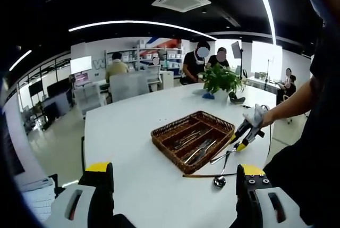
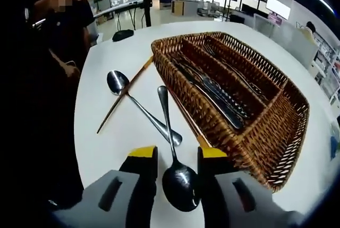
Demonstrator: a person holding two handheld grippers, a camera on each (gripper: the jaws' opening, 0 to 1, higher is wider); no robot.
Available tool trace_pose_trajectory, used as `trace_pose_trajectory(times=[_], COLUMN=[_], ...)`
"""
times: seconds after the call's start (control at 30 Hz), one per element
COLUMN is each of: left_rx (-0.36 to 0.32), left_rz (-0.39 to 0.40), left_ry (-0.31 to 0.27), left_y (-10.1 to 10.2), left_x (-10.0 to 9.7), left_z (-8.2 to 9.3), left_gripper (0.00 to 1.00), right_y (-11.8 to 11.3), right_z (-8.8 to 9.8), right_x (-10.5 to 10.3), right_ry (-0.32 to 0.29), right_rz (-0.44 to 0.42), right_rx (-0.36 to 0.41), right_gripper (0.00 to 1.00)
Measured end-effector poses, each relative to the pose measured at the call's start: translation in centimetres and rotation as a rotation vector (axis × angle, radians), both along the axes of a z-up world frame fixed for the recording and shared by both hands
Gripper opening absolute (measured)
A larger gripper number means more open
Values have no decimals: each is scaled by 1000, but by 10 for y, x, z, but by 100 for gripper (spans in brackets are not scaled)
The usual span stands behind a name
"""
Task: Arrange the knives, forks, and spoons in their matching storage slots by inserting each utensil handle-first until every utensil is classified and aligned in the correct compartment
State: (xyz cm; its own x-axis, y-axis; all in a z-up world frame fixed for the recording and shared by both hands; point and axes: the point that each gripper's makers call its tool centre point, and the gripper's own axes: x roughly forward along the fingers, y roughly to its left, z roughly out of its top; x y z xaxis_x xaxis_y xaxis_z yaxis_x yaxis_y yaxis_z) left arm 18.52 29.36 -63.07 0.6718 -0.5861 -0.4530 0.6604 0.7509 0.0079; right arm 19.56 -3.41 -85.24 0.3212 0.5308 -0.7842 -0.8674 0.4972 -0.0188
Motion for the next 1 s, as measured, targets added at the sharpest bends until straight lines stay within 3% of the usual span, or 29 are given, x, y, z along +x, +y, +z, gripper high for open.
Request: trace_pose_trajectory(times=[0.33,1.0], left_rx=[6,14], left_rz=[-6,-10], left_ry=[3,11], left_y=[-5,-13], left_x=[-1,-2], left_z=[0,-3], left_gripper=[100,100], right_y=[3,7], right_z=[-8,-19], right_x=[-2,-3], right_ry=[20,21], right_rz=[38,89], right_rx=[-16,-55], right_gripper=[13,2])
